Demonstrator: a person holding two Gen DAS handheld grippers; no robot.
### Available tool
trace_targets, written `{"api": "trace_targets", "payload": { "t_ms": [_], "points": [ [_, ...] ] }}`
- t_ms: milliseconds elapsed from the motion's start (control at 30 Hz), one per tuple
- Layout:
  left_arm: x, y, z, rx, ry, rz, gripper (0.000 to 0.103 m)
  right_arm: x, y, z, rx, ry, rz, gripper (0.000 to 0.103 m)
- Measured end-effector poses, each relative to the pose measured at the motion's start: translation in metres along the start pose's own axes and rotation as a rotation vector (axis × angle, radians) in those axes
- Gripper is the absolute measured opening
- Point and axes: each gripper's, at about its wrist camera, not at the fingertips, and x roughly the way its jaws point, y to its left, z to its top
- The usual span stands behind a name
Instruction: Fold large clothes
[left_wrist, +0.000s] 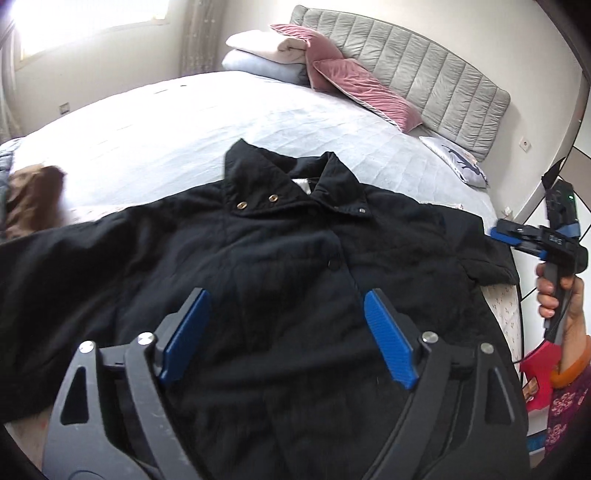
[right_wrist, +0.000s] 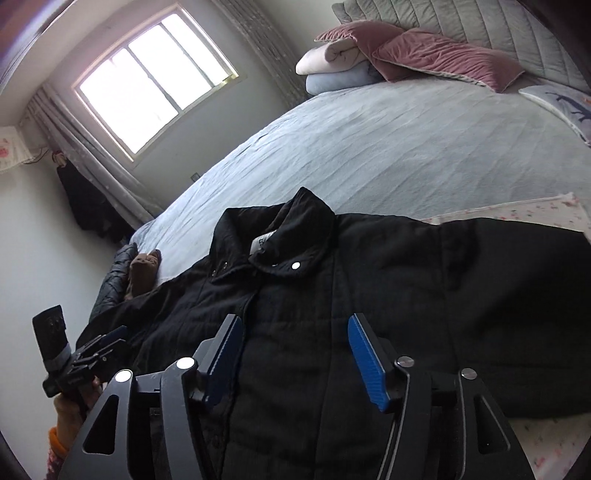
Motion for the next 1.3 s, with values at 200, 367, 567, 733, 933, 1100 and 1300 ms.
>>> {"api": "trace_targets", "payload": {
  "t_ms": [200,367,567,733,933,1100,1300],
  "points": [
    [-0.072,0.004,-0.044,-0.121,-0.031,0.08,0.1,-0.093,-0.026,-0.032,0.053,-0.042,-0.12,0.081],
    [-0.081,0.002,-0.1,-0.205,-0.054,0.082,0.101,-0.13,-0.082,-0.061,0.168,-0.093,-0.211,0.086],
    [-0.039,0.001,-0.151,-0.299,-0.067,-0.008,0.101,-0.113,-0.178,-0.097,0.43,-0.114,-0.267,0.086],
    [-0.035,-0.002,-0.151,-0.254,-0.106,0.01,0.101,-0.094,-0.256,-0.124,0.687,-0.162,-0.19,0.086],
    [-0.035,0.0,-0.156,-0.223,-0.115,0.059,0.101,-0.077,-0.31,-0.122,0.842,-0.306,-0.094,0.086],
    [-0.033,0.004,-0.158,-0.216,-0.122,0.06,0.101,-0.071,-0.336,-0.093,0.885,-0.382,-0.184,0.064],
    [-0.039,0.017,-0.156,-0.263,-0.131,0.055,0.101,-0.095,-0.317,-0.045,0.815,-0.43,-0.288,0.01]
  ]
}}
